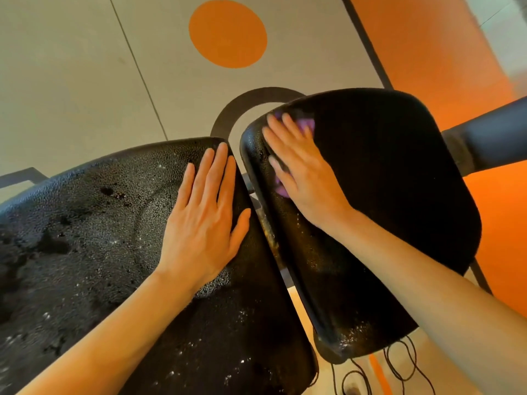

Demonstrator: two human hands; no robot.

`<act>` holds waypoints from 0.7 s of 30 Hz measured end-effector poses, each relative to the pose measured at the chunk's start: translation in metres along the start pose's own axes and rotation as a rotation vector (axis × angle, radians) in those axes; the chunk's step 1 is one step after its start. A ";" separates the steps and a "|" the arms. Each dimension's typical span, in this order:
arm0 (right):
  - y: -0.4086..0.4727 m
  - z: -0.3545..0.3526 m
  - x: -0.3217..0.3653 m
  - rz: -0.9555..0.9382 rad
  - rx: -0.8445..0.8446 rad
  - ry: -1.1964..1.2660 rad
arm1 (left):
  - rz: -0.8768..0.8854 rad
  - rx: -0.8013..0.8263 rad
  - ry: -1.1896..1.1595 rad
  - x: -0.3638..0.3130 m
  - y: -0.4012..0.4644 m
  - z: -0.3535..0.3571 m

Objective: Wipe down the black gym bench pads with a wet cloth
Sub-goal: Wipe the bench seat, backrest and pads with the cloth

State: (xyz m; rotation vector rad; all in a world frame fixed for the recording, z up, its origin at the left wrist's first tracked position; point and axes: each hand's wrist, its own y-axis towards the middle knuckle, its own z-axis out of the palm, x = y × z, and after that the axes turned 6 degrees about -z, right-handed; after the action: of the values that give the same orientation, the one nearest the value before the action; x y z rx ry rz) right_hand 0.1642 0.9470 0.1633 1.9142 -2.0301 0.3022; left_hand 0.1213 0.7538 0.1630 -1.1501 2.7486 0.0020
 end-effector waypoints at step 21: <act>-0.086 0.008 0.040 0.036 0.115 -0.184 | 0.002 -0.015 -0.060 0.002 0.000 0.001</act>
State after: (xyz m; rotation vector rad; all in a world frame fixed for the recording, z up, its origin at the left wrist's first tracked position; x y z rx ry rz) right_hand 0.2472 0.9007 0.1647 2.0434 -2.2105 0.2651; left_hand 0.1197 0.7525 0.1621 -1.1328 2.7019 0.0568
